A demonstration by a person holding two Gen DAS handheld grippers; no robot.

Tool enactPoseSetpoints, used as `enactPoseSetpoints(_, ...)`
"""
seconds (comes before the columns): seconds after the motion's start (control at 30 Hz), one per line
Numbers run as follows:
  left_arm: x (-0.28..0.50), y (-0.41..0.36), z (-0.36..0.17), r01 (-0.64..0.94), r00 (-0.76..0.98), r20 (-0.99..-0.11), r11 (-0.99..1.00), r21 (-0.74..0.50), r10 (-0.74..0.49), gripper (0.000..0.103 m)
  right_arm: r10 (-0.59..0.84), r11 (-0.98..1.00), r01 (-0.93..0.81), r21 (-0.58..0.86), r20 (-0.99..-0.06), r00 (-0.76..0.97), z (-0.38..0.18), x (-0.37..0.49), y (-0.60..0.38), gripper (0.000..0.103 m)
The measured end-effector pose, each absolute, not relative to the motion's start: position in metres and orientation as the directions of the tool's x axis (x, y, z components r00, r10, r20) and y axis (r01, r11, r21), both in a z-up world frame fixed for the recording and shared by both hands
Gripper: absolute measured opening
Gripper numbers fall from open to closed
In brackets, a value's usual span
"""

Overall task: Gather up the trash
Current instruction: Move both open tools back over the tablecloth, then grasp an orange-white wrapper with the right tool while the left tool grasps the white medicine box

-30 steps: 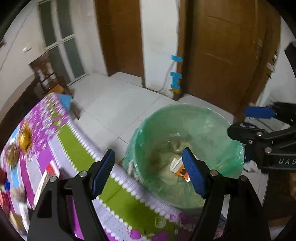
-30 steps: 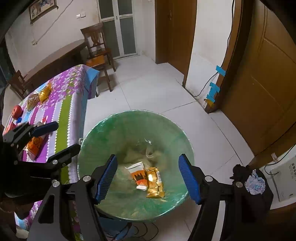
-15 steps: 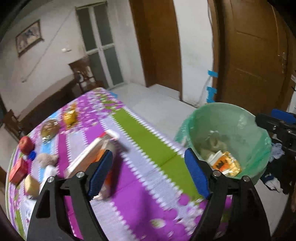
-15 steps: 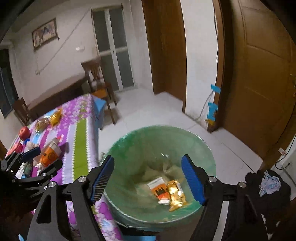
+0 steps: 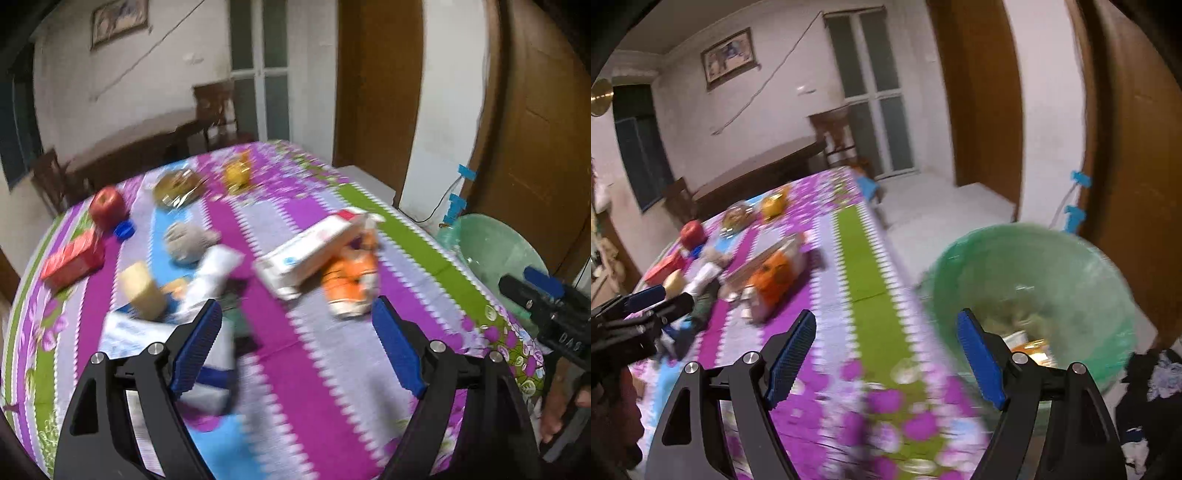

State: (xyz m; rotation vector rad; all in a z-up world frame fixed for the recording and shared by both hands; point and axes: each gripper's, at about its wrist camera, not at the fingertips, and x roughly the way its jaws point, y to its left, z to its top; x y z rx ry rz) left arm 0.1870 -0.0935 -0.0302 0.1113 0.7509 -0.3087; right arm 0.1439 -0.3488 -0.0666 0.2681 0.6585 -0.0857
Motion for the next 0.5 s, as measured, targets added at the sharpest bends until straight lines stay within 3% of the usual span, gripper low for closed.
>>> enactPoseSetpoints(0.1, 0.194, -0.061, -0.016, 0.286, 0.693, -0.681, 0.957, -0.039, -0.235, 0.080, 0.100, 0.949, 0.113, 0.295, -0.620, 0.778, -0.068, 0.163, -0.332, 0.079)
enactPoseSetpoints(0.27, 0.192, -0.039, -0.004, 0.254, 0.747, -0.643, 0.966, 0.041, -0.169, 0.080, 0.233, 0.922, 0.032, 0.387, -0.616, 0.752, -0.066, 0.199, -0.300, 0.079)
enactPoseSetpoints(0.5, 0.202, -0.033, -0.013, 0.255, 0.730, -0.662, 0.967, 0.031, -0.171, 0.080, 0.266, 0.926, 0.015, 0.376, -0.683, 0.680, -0.081, 0.251, -0.262, 0.078)
